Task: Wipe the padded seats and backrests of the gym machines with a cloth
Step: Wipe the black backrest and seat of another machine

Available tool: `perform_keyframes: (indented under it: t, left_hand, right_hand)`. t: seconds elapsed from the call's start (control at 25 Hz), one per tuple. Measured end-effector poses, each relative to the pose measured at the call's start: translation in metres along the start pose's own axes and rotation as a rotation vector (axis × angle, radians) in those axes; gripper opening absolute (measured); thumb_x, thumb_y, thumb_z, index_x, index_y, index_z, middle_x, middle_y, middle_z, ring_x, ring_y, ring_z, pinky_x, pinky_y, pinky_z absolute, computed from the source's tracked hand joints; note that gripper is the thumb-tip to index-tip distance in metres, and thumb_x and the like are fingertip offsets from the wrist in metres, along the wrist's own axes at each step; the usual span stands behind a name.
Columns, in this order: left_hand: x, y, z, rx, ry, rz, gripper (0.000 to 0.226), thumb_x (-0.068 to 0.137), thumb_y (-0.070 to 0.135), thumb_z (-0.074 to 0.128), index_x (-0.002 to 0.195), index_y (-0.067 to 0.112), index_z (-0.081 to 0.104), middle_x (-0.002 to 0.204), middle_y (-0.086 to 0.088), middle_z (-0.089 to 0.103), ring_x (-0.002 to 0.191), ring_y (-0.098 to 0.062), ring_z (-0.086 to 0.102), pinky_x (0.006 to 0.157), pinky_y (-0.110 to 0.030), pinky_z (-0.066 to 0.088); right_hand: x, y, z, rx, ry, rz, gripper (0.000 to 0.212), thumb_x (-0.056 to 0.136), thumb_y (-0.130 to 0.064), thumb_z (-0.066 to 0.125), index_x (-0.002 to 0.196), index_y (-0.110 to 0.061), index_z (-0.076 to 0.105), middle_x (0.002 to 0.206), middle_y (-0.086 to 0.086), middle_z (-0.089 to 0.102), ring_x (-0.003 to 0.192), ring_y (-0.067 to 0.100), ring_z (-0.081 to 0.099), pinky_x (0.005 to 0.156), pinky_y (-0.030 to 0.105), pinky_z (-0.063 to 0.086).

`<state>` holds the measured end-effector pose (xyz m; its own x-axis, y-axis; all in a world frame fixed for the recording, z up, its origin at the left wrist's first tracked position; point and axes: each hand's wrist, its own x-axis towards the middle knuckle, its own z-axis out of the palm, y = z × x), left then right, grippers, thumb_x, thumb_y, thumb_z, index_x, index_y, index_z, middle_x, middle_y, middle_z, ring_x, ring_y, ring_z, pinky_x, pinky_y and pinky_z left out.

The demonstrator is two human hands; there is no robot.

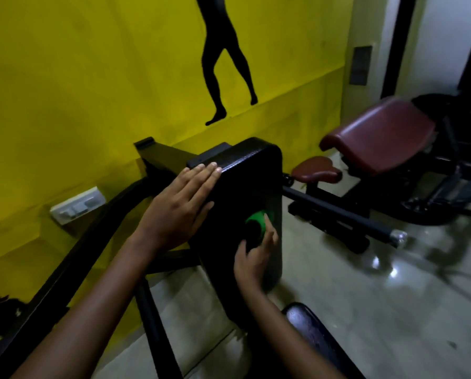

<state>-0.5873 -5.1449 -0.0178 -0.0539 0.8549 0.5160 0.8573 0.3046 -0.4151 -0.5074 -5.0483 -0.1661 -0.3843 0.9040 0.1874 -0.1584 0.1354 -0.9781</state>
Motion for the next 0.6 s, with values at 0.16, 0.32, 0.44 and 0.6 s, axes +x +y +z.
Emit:
perform_keyframes:
  t: [0.16, 0.32, 0.44, 0.6]
  left_hand:
    - [0.001, 0.001, -0.002, 0.038, -0.008, 0.000, 0.053, 0.098, 0.027, 0.038, 0.144, 0.002, 0.034, 0.149, -0.017, 0.037, 0.136, -0.030, 0.037, 0.112, -0.041, 0.029]
    - [0.003, 0.003, 0.003, 0.194, -0.038, 0.014, 0.054, 0.099, 0.025, 0.033, 0.148, 0.003, 0.025, 0.154, -0.016, 0.028, 0.141, -0.030, 0.029, 0.113, -0.049, 0.026]
    - [0.007, 0.009, 0.004, 0.373, -0.051, 0.099, 0.054, 0.097, 0.019, 0.028, 0.149, 0.002, 0.024, 0.156, -0.016, 0.022, 0.143, -0.031, 0.023, 0.115, -0.054, 0.018]
    - [0.020, 0.021, 0.011, 0.469, -0.059, 0.290, 0.053, 0.094, 0.013, 0.026, 0.144, -0.002, 0.033, 0.153, -0.018, 0.027, 0.142, -0.033, 0.025, 0.117, -0.049, 0.012]
  right_hand:
    - [0.011, -0.008, 0.003, 0.164, 0.053, 0.676, 0.060, 0.093, -0.005, 0.049, 0.147, -0.001, 0.021, 0.150, 0.023, 0.023, 0.140, 0.034, 0.024, 0.111, 0.032, 0.017]
    - [0.021, -0.035, 0.011, 0.117, 0.037, 0.286, 0.061, 0.091, -0.007, 0.054, 0.146, -0.006, 0.027, 0.144, 0.020, 0.029, 0.135, 0.031, 0.032, 0.115, 0.040, 0.025]
    - [0.015, -0.020, 0.008, 0.016, 0.020, 0.135, 0.064, 0.087, -0.001, 0.055, 0.145, -0.007, 0.029, 0.144, 0.021, 0.030, 0.136, 0.032, 0.031, 0.116, 0.037, 0.021]
    - [0.029, -0.012, -0.002, -0.050, -0.053, 0.233, 0.068, 0.087, -0.001, 0.055, 0.147, -0.012, 0.025, 0.147, 0.018, 0.024, 0.136, 0.036, 0.031, 0.114, 0.041, 0.026]
